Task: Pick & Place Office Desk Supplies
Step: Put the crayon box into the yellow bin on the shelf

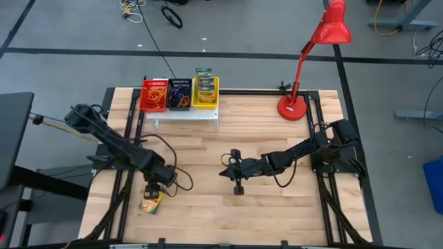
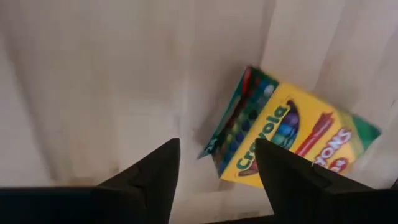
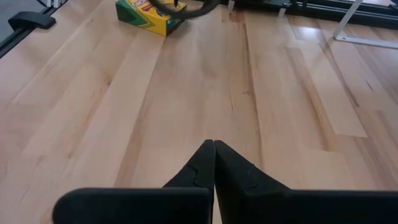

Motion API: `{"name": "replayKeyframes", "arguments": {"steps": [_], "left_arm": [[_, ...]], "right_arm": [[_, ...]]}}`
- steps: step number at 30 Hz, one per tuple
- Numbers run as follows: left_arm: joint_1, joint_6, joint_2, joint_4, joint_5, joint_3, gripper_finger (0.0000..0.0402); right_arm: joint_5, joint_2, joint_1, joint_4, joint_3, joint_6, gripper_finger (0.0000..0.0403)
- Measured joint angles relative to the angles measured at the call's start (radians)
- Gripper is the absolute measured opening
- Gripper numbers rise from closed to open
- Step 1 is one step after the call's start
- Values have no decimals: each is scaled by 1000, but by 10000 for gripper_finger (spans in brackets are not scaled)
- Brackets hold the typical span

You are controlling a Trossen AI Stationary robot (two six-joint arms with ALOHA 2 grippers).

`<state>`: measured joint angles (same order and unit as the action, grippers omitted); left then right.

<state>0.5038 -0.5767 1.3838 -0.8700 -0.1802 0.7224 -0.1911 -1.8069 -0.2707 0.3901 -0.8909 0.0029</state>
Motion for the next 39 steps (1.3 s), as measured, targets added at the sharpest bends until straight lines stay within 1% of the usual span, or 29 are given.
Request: {"name": "replayKeyframes", "arguments": {"steps": [4, 6, 14, 20, 23, 26, 31, 35, 39], "left_arm": [[31, -1, 3, 107, -42, -77, 195], [44, -9, 2, 148, -48, -91, 181], [67, 9, 2, 206, -51, -93, 109], [65, 25, 3, 256, -44, -86, 39], [53, 27, 4, 251, -1, -53, 9], [50, 27, -2, 220, 59, -5, 6], [53, 36, -2, 96, 156, 70, 5], [53, 10, -3, 32, 295, 113, 4], [56, -25, -3, 31, 419, 128, 4]], "right_arm": [[6, 0, 0, 0, 0, 0, 6], [7, 0, 0, 0, 0, -1, 6], [7, 0, 0, 2, 0, -1, 6], [7, 0, 0, 2, 0, -1, 6], [7, 0, 0, 2, 0, -1, 6], [7, 0, 0, 2, 0, -1, 6], [7, 0, 0, 2, 0, -1, 6], [7, 0, 0, 2, 0, -1, 6], [7, 0, 0, 2, 0, -2, 6]]}}
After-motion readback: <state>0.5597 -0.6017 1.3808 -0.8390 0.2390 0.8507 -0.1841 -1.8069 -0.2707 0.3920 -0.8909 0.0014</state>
